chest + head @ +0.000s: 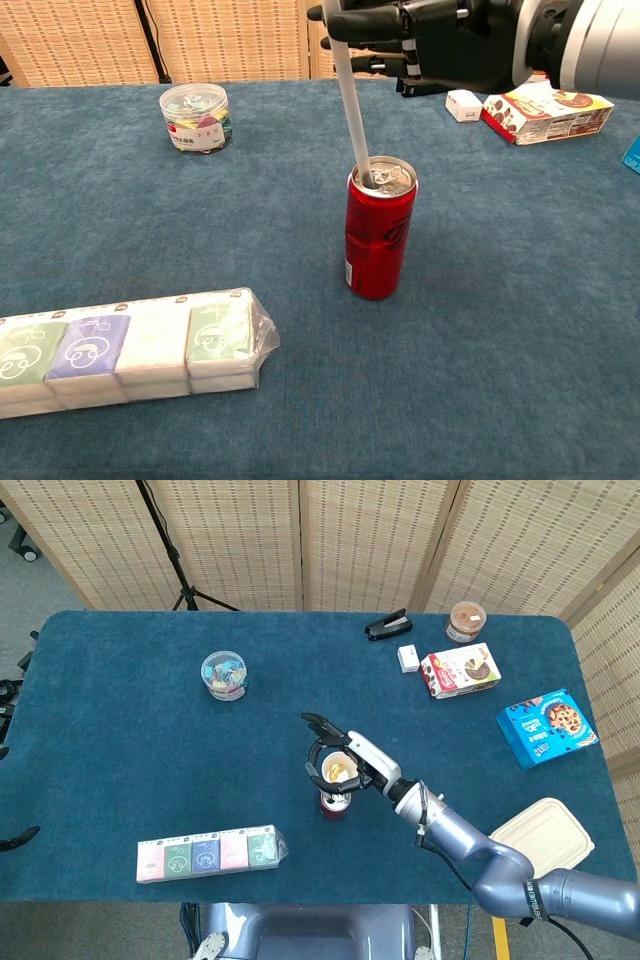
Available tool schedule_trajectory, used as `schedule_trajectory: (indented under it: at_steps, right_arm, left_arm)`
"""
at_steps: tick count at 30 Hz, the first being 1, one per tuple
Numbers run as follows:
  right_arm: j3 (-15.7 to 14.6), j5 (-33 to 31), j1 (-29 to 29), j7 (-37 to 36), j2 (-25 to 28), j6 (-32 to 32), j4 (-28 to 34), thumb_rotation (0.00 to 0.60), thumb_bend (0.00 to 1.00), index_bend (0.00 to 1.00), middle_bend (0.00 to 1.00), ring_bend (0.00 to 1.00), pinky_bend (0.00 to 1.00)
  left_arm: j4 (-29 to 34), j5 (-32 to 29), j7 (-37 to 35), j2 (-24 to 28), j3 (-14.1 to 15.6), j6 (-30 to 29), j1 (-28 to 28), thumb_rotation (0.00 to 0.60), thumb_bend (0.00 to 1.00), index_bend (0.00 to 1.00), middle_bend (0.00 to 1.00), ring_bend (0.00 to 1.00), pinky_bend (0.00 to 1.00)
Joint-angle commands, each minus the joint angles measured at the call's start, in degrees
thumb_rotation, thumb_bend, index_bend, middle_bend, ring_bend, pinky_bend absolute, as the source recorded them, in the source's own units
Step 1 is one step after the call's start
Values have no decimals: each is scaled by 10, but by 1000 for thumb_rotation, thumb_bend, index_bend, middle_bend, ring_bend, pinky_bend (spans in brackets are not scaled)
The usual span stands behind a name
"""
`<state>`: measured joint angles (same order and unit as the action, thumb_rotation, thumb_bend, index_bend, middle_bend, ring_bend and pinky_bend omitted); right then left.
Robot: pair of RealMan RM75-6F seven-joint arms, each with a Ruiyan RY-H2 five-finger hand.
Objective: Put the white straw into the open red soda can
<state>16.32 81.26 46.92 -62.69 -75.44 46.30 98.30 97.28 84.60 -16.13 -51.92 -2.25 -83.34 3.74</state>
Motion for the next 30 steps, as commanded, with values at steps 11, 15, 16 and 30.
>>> schedule_trajectory:
  at_steps: [11, 15, 16, 30]
  right_arm:
    - [-31, 34, -8, 8, -29, 31, -48, 600, 531, 591, 0, 0, 0]
    - [-43, 45, -11, 2, -38, 41, -65, 600, 530, 591, 0, 0, 0]
    - [-44, 47, -11, 2, -39, 43, -67, 600, 530, 591, 0, 0, 0]
    - [-78, 83, -19, 0, -59, 76, -104, 600, 531, 582, 0, 0, 0]
  left_arm:
    - [-2, 9, -13, 4, 4, 6, 3, 600, 0, 0, 0, 0, 0]
    - [-3, 8, -13, 5, 4, 10, 5, 600, 0, 0, 0, 0, 0]
    - [-3, 8, -13, 5, 4, 10, 5, 600, 0, 0, 0, 0, 0]
    - [-1, 6, -9, 5, 5, 10, 5, 600, 0, 0, 0, 0, 0]
